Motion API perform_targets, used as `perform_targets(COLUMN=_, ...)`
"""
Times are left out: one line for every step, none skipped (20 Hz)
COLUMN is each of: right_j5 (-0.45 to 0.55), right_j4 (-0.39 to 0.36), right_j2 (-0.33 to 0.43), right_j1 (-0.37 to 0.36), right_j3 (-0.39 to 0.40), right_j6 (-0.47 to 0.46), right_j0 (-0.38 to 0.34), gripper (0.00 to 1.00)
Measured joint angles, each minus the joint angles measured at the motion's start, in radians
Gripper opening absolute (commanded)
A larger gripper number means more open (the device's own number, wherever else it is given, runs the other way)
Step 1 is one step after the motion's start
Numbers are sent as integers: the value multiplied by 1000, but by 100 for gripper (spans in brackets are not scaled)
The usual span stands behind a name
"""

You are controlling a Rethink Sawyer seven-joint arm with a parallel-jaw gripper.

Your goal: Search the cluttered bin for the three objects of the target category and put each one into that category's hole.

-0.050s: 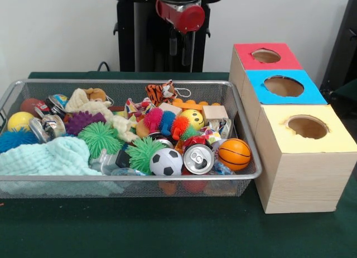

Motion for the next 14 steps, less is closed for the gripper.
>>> perform_targets(right_j5=7, right_j4=-1, right_j2=2, right_j1=-2, right_j3=-2, right_j6=0, right_j0=1, gripper=100)
perform_targets(right_j5=25, right_j4=-2, right_j2=5, right_j1=-7, right_j3=-8, right_j6=0, right_j0=2, gripper=100)
perform_targets(right_j5=45, right_j4=-4, right_j2=11, right_j1=-11, right_j3=-16, right_j6=0, right_j0=3, gripper=100)
perform_targets(right_j5=65, right_j4=-6, right_j2=17, right_j1=-15, right_j3=-24, right_j6=0, right_j0=4, gripper=100)
perform_targets(right_j5=96, right_j4=-9, right_j2=27, right_j1=-18, right_j3=-42, right_j6=0, right_j0=7, gripper=100)
perform_targets(right_j5=111, right_j4=-9, right_j2=30, right_j1=-18, right_j3=-52, right_j6=0, right_j0=9, gripper=100)
perform_targets(right_j5=127, right_j4=-10, right_j2=31, right_j1=-17, right_j3=-65, right_j6=0, right_j0=13, gripper=100)
perform_targets(right_j5=144, right_j4=-11, right_j2=31, right_j1=-17, right_j3=-80, right_j6=0, right_j0=19, gripper=100)
perform_targets(right_j5=161, right_j4=-11, right_j2=31, right_j1=-17, right_j3=-94, right_j6=0, right_j0=26, gripper=100)
perform_targets(right_j5=171, right_j4=-11, right_j2=31, right_j1=-16, right_j3=-106, right_j6=0, right_j0=31, gripper=100)
perform_targets(right_j5=179, right_j4=-11, right_j2=31, right_j1=-16, right_j3=-115, right_j6=0, right_j0=36, gripper=100)
perform_targets(right_j5=190, right_j4=-11, right_j2=31, right_j1=-15, right_j3=-130, right_j6=0, right_j0=43, gripper=100)
perform_targets(right_j5=199, right_j4=-11, right_j2=31, right_j1=-13, right_j3=-145, right_j6=0, right_j0=51, gripper=100)
perform_targets(right_j5=205, right_j4=-11, right_j2=31, right_j1=-11, right_j3=-157, right_j6=0, right_j0=58, gripper=100)
